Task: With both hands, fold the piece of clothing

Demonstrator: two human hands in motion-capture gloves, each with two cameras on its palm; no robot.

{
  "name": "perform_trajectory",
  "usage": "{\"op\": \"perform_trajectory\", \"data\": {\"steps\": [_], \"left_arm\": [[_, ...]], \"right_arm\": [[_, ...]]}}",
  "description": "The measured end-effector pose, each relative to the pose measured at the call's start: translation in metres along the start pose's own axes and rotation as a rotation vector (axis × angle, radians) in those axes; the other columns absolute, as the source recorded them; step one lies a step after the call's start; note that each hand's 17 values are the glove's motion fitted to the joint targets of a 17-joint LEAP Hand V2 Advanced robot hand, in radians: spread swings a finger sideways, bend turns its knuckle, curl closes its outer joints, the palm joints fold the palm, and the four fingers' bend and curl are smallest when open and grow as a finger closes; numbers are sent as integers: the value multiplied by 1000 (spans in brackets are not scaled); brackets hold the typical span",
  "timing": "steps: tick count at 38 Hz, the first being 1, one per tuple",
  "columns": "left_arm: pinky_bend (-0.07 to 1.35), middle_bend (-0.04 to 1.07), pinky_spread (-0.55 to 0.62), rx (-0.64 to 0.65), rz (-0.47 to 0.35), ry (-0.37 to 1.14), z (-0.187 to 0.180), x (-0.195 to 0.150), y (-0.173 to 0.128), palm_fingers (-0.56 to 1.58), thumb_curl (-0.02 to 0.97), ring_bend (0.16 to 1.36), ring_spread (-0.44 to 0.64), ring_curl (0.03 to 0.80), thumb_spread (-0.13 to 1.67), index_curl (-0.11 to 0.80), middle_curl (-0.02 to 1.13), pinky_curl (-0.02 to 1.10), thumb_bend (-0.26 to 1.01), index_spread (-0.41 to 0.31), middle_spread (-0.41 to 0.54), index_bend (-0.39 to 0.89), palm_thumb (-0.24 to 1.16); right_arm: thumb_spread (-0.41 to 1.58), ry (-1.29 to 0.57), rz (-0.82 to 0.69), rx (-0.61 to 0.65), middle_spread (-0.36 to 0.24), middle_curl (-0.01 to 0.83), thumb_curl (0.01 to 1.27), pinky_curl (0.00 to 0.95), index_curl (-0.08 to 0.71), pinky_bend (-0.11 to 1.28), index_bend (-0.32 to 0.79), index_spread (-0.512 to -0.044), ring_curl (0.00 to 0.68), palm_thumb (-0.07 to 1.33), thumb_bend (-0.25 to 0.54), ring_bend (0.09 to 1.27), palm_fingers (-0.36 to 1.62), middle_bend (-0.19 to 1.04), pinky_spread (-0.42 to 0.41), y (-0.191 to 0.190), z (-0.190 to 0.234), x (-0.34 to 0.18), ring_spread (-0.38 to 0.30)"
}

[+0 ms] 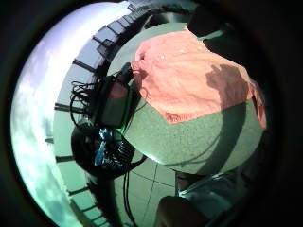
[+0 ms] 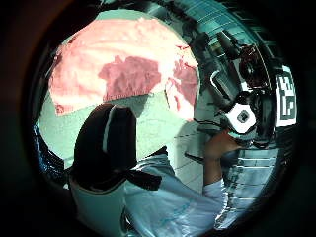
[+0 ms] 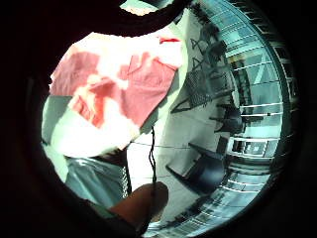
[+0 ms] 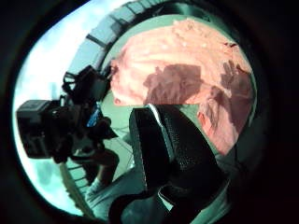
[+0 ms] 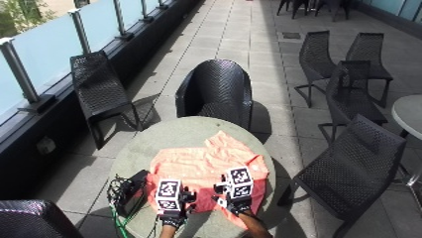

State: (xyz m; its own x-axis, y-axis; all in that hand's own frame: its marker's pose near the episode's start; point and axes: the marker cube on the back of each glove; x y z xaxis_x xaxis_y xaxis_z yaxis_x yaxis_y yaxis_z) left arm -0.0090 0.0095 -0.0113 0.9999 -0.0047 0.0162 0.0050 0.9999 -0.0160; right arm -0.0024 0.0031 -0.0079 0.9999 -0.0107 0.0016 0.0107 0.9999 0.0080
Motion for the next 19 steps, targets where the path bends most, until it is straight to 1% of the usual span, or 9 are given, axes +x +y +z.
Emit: {"op": "perform_trajectory", "data": {"steps": [4,8,11,14,17,19], "left_arm": [[323,185,356,-3,-19,-6,9,-10,1,412,225,532,209,255,1190,248,281,278,49,-95,17,145,291],[322,186,359,-17,-41,-14,37,-25,-8,406,237,536,210,262,1201,256,292,290,34,-94,17,142,300],[325,182,360,-48,-69,-18,58,-37,-9,403,252,538,211,265,1200,262,297,300,29,-94,17,141,319],[331,179,359,-105,-96,-23,83,-50,-13,397,262,543,211,270,1193,267,302,309,18,-91,20,138,332],[340,176,360,-170,-101,-25,110,-61,-20,382,275,553,212,276,1183,267,307,319,11,-81,24,127,353],[351,175,359,-200,-101,-18,120,-64,-22,372,280,555,212,279,1180,267,309,327,3,-72,26,124,359]], "right_arm": [[1223,3,28,5,-36,243,151,279,216,482,133,-393,169,285,62,262,127,193,286,2,13,9,170],[1212,-8,52,-14,-29,259,158,295,212,512,113,-393,182,272,31,273,111,200,286,1,40,21,173],[1193,-21,76,-61,-18,268,166,312,197,550,79,-390,193,258,5,293,79,198,285,-2,72,33,175],[1170,-18,97,-131,-7,277,175,325,185,585,68,-383,204,254,-12,312,45,199,286,-6,102,45,179],[1140,-17,105,-195,5,286,187,337,172,617,61,-375,214,256,-18,331,13,204,285,-9,124,54,182],[1126,-20,108,-222,10,291,195,342,164,631,68,-373,219,263,-17,343,2,208,280,-14,140,61,183]]}}
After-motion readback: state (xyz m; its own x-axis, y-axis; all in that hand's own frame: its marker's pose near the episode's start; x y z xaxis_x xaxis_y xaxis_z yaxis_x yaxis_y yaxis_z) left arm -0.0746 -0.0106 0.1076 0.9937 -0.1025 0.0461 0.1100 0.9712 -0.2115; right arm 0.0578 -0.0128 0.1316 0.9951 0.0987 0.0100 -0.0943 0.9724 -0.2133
